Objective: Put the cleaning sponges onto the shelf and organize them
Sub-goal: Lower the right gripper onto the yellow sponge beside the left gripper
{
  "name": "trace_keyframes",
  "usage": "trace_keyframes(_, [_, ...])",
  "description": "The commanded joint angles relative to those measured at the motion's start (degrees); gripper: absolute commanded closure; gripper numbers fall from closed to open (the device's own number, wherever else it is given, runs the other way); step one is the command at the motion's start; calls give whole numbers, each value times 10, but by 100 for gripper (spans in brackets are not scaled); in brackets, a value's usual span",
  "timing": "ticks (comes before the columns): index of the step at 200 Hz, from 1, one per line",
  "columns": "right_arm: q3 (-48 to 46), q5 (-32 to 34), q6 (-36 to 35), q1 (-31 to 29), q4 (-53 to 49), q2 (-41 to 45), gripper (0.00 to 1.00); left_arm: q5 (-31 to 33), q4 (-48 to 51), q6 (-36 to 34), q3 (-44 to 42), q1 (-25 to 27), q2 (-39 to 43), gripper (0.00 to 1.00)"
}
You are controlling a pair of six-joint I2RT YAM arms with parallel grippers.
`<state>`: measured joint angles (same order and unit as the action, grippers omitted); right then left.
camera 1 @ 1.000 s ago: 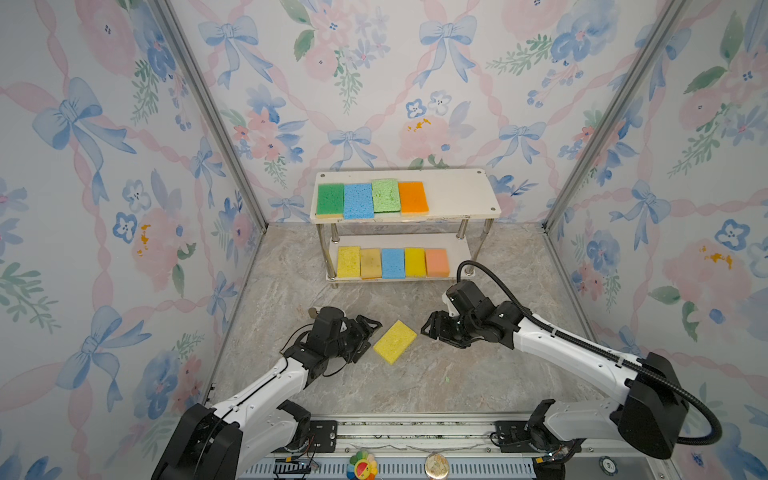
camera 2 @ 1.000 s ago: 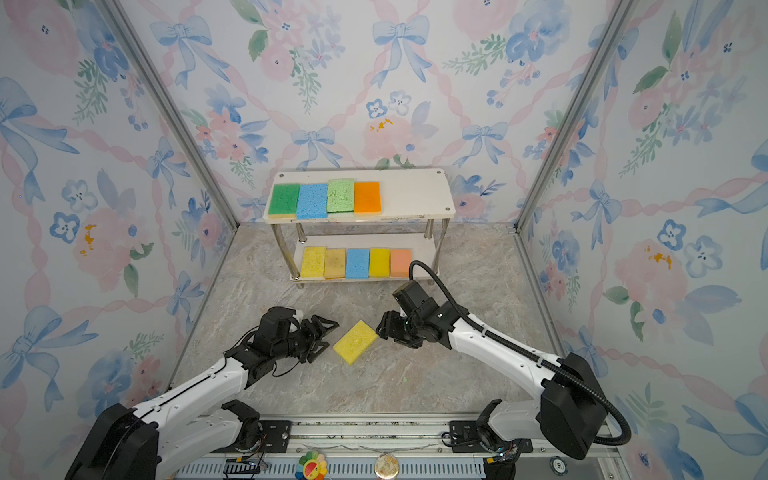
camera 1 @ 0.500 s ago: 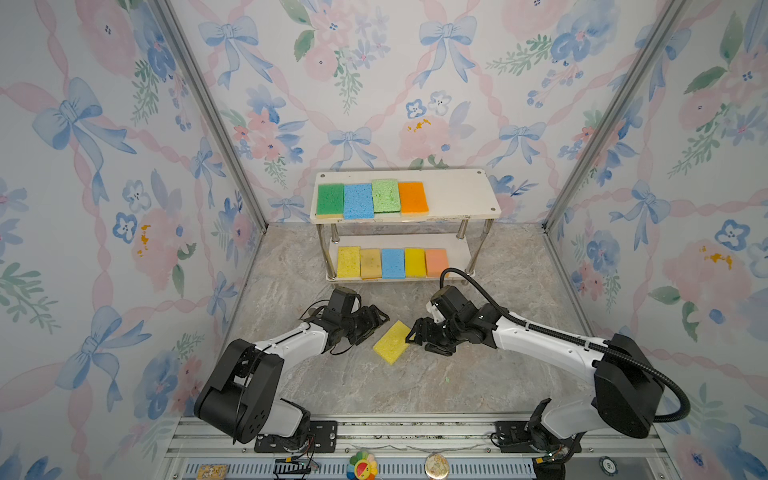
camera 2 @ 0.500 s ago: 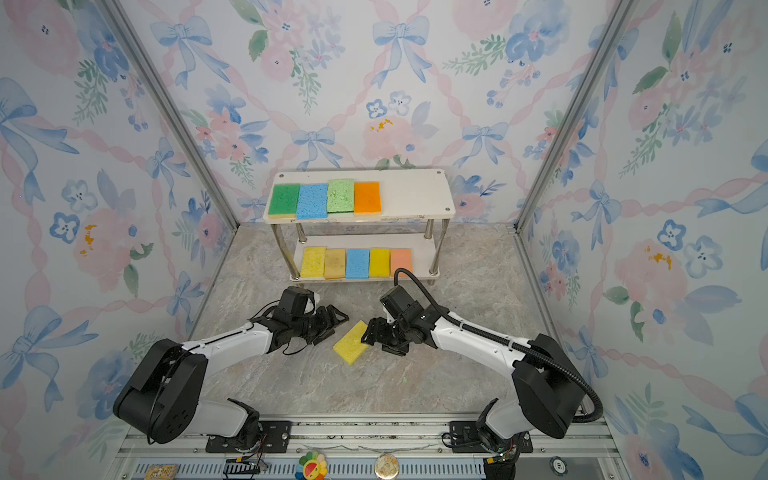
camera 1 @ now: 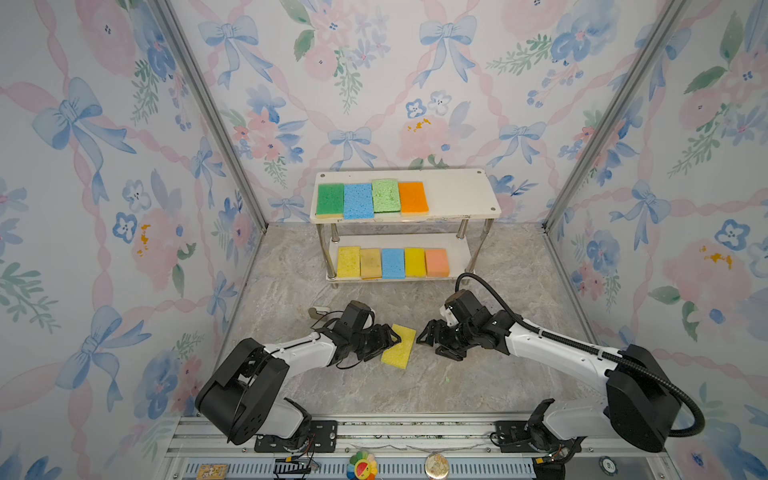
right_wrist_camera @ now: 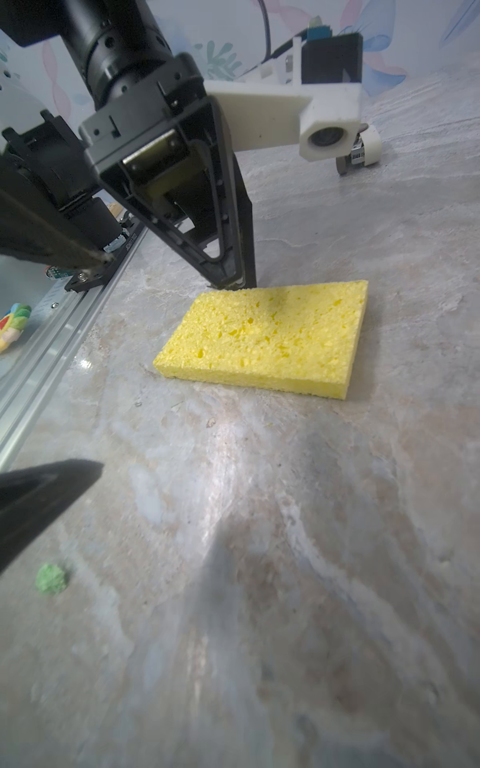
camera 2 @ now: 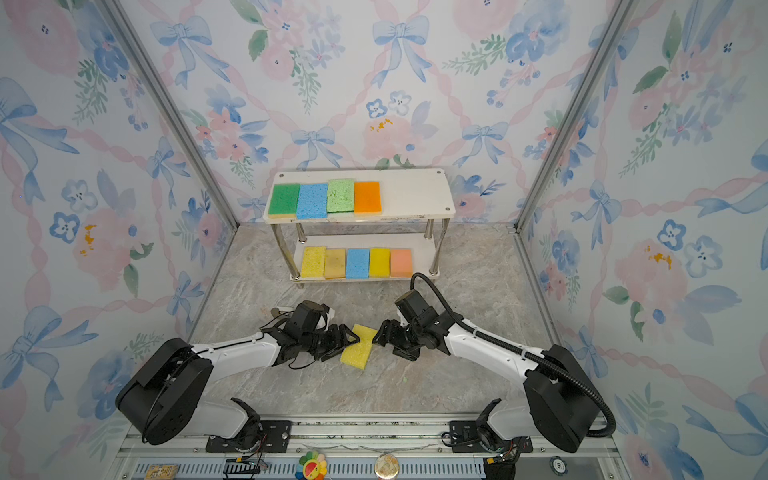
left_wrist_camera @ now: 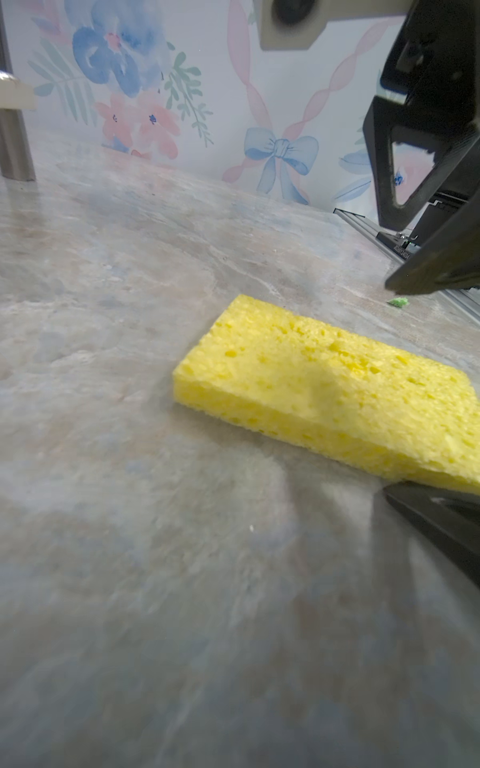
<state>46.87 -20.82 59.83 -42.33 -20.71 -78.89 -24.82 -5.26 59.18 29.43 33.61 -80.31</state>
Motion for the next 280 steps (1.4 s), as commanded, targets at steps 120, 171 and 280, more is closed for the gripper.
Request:
trace_keyframes(120, [25,16,-43,-39,22,-89,37,-67,-87,90,-81,-27,114,29])
trace_keyframes(171, [50,12,-47,-53,48,-143,46,-98,-49,57,-67,-70,133,28])
trace_keyframes(280, [29,13,-44,-51,80,-193,57,-108,-49,51,-69,-86,140,7])
